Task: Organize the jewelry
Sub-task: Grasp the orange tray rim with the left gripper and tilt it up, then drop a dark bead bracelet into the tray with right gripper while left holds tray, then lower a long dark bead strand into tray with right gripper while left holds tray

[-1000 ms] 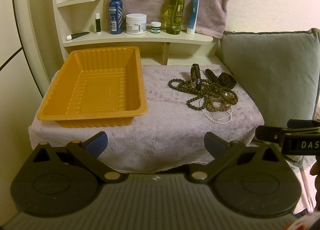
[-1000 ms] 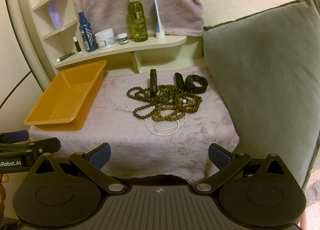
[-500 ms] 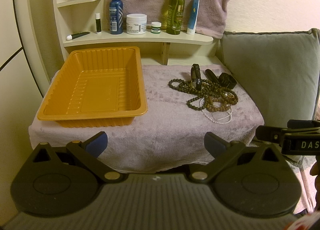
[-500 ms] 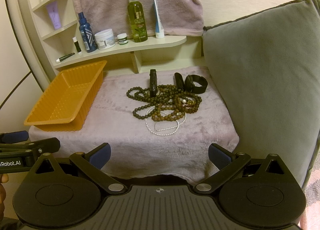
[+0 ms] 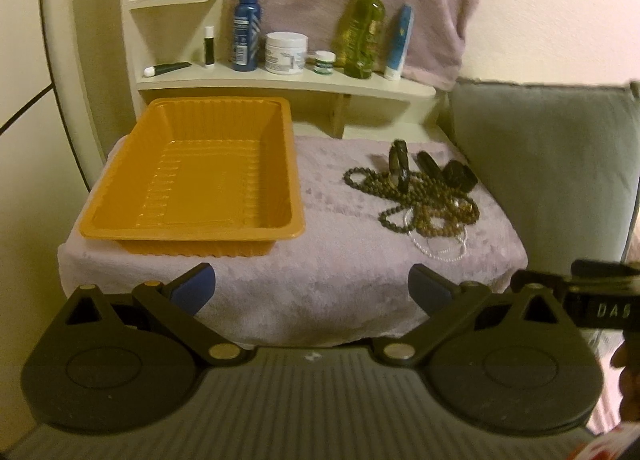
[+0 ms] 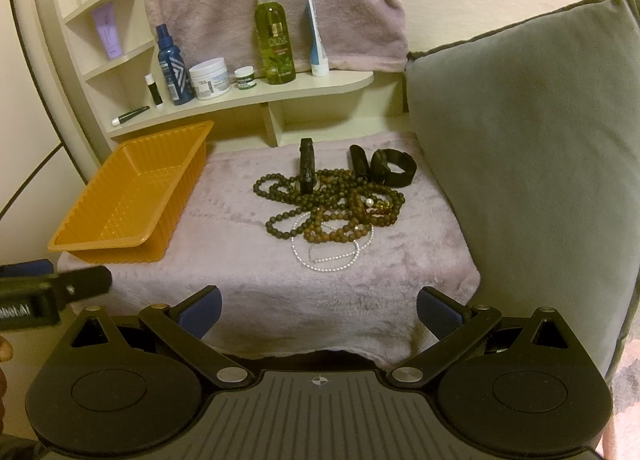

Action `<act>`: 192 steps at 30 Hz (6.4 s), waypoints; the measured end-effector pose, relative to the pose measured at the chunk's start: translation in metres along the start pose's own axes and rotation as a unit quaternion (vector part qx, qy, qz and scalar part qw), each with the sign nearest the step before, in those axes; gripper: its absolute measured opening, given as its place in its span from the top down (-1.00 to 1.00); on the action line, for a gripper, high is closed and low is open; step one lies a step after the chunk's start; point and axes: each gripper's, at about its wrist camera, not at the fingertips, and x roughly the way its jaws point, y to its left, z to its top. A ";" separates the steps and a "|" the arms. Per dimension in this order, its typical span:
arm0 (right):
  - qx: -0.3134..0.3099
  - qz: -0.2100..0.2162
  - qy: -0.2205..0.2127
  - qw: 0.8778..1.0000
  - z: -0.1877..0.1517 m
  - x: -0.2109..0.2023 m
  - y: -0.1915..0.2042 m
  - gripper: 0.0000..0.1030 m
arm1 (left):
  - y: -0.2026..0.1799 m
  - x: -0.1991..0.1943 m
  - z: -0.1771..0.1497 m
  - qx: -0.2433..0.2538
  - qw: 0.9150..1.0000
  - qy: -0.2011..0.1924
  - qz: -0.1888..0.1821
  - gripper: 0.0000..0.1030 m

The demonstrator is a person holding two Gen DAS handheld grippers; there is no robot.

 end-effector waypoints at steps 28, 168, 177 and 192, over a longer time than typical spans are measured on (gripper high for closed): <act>-0.036 -0.007 0.029 0.999 0.028 0.085 0.027 -1.00 | 0.195 0.065 0.013 -0.126 0.986 -0.086 0.069 -0.68; -0.268 0.032 -0.003 0.963 0.044 0.204 0.025 0.52 | 0.092 0.064 0.051 0.067 0.984 -0.074 0.145 0.92; -0.309 0.022 -0.014 0.951 0.036 0.202 0.032 0.86 | 0.093 0.065 0.052 0.064 0.984 -0.074 0.146 0.92; -0.211 0.068 -0.115 0.968 0.099 0.131 0.016 0.87 | 0.093 0.065 0.053 0.063 0.985 -0.076 0.145 0.92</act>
